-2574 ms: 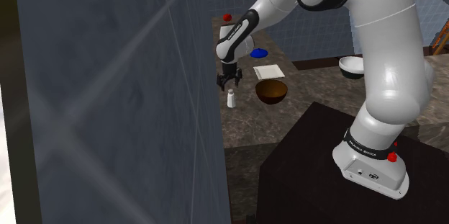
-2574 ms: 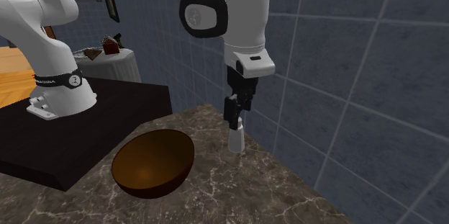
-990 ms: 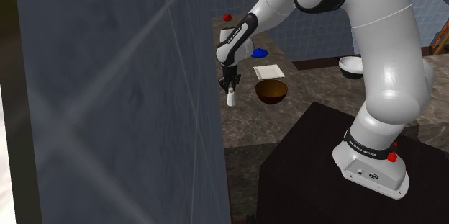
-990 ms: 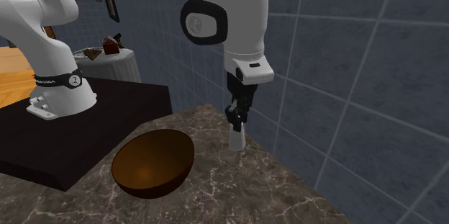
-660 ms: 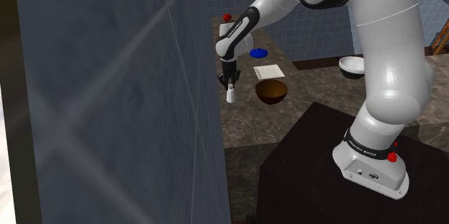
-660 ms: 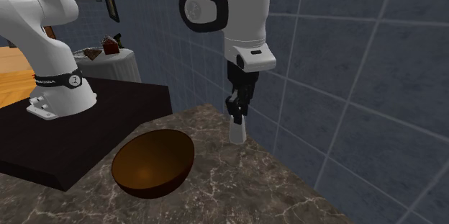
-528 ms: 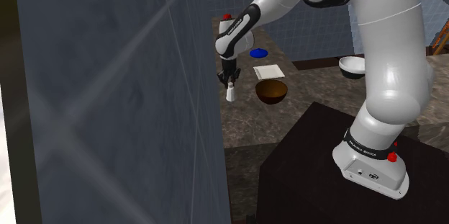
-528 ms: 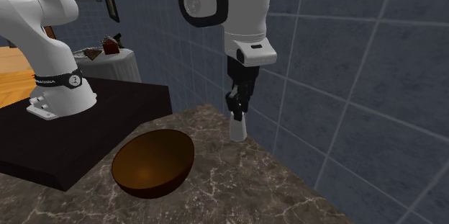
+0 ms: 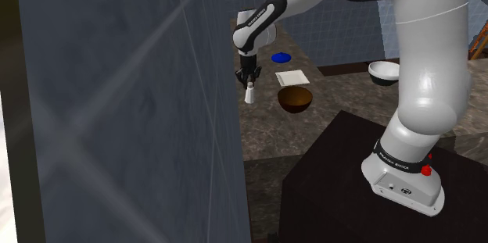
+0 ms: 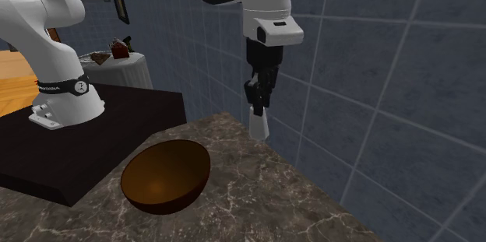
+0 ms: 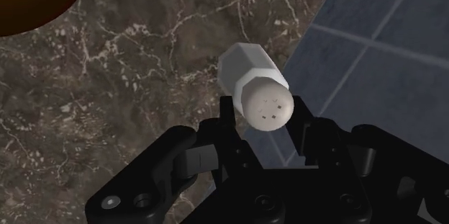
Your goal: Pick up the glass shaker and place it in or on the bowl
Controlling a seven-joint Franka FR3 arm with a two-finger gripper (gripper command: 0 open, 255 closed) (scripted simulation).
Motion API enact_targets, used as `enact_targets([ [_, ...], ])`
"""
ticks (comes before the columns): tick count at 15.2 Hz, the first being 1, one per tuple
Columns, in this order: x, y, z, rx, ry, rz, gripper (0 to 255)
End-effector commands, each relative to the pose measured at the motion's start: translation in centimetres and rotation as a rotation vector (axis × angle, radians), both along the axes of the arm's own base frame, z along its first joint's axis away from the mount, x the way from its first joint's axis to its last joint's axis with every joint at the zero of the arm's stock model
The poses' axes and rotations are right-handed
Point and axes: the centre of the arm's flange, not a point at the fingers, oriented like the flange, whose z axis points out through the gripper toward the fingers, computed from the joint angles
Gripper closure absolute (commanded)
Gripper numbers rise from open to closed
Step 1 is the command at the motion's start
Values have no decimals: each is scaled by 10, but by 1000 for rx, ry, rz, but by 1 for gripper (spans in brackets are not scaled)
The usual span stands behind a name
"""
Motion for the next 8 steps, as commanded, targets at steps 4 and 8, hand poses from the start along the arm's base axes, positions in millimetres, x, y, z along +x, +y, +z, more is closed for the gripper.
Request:
enact_targets([
  [4, -1, 0, 26, 0, 0, 0, 255],
  [8, -1, 0, 47, 0, 0, 0, 255],
])
